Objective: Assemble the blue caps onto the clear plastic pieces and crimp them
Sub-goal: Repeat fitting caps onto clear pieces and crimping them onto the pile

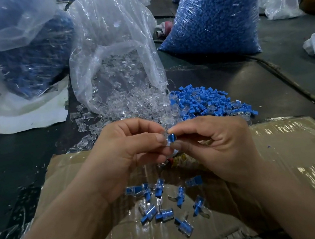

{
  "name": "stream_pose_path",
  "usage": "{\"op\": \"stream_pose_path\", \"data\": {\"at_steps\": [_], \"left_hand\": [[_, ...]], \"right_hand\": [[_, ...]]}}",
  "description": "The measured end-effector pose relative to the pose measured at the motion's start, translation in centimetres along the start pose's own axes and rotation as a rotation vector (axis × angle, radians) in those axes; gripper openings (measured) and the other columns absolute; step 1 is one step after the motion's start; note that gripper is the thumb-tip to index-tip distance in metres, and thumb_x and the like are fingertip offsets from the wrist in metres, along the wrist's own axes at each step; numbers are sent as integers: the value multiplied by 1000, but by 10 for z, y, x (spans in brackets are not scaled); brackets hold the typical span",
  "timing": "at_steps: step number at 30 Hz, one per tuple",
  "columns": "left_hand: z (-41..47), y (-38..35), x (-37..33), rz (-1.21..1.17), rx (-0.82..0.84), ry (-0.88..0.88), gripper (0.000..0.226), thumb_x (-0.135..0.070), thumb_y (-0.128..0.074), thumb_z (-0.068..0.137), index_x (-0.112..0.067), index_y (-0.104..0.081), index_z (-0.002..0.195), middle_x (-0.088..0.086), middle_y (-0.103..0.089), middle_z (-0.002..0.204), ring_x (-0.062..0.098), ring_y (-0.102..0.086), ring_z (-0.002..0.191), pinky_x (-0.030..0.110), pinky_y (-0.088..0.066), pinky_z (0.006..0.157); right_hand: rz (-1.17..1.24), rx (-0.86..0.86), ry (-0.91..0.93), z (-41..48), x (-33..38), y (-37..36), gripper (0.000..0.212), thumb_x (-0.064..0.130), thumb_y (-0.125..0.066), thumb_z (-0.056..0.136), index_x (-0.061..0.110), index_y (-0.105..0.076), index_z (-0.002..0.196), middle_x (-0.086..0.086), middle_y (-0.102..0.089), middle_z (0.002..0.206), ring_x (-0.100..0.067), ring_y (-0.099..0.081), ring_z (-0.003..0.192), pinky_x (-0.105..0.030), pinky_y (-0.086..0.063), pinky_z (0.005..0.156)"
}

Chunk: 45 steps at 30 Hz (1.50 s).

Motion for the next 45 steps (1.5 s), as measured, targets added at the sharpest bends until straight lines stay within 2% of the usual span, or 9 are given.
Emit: {"op": "stream_pose_path", "data": {"at_steps": [6,11,17,29,35,38,41,43,45], "left_hand": [[-1,-1,2,6,11,26,16,-10,-72,46,-10,-70,61,16,-67,65,21,-67,55,20,-51,46],[0,0,5,82,-12,34,12,-10,-72,46,-12,-69,57,15,-67,62,23,-67,54,21,-51,45],[-2,1,0,132,-19,-7,15,-15,-72,45,-13,-70,59,15,-67,62,21,-66,52,20,-51,45],[-1,-3,0,152,11,-20,16,-15,-71,43,-13,-70,59,15,-67,61,21,-66,53,20,-50,45],[-1,-3,0,150,15,-30,15,-15,-71,44,-13,-70,59,15,-66,60,22,-66,54,22,-52,47],[-1,-3,1,157,8,-30,12,-13,-70,47,-12,-70,59,14,-66,60,21,-65,54,22,-53,48],[0,1,2,149,-14,-27,7,-7,-68,53,-11,-69,58,13,-66,60,20,-65,53,21,-52,46],[1,4,2,115,-37,-27,7,-4,-66,56,-11,-68,57,13,-65,59,21,-65,54,21,-52,46],[1,6,2,99,-59,-33,9,-3,-65,57,-11,-68,57,13,-65,59,22,-66,56,21,-52,46]], "right_hand": [[-29,3,30,0,1,-1,20,15,-69,77,9,-70,95,7,-67,88,-3,-66,79,-17,-53,71],[-59,51,30,-1,-1,-6,20,8,-71,75,7,-71,95,1,-71,88,-4,-66,80,-24,-55,72],[-5,82,26,0,1,-10,26,24,-67,76,7,-70,95,2,-70,87,-5,-66,78,-25,-56,69],[42,55,37,1,2,-7,21,13,-72,73,4,-71,92,-4,-71,81,-11,-68,72,-32,-56,63],[21,38,42,0,3,-6,22,14,-73,71,5,-70,91,-2,-71,80,-8,-67,71,-26,-56,64],[-19,91,18,2,4,-8,26,25,-70,73,7,-71,92,5,-69,81,-4,-65,73,-20,-54,67],[-106,219,-143,5,-9,-5,48,50,-69,66,17,-68,100,24,-59,84,0,-60,85,-10,-48,74],[-175,308,-303,1,-26,5,57,65,-63,56,30,-67,100,32,-54,81,10,-54,92,-2,-40,78],[-259,442,-444,-7,-44,16,48,70,-58,45,50,-57,89,34,-53,84,19,-46,95,2,-34,74]]}}
Point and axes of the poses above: each hand's wrist, its own z-axis towards the middle knuckle, its own y-axis out of the back of the hand, x = y × z, the point moved 8 cm from there along z, towards the middle knuckle
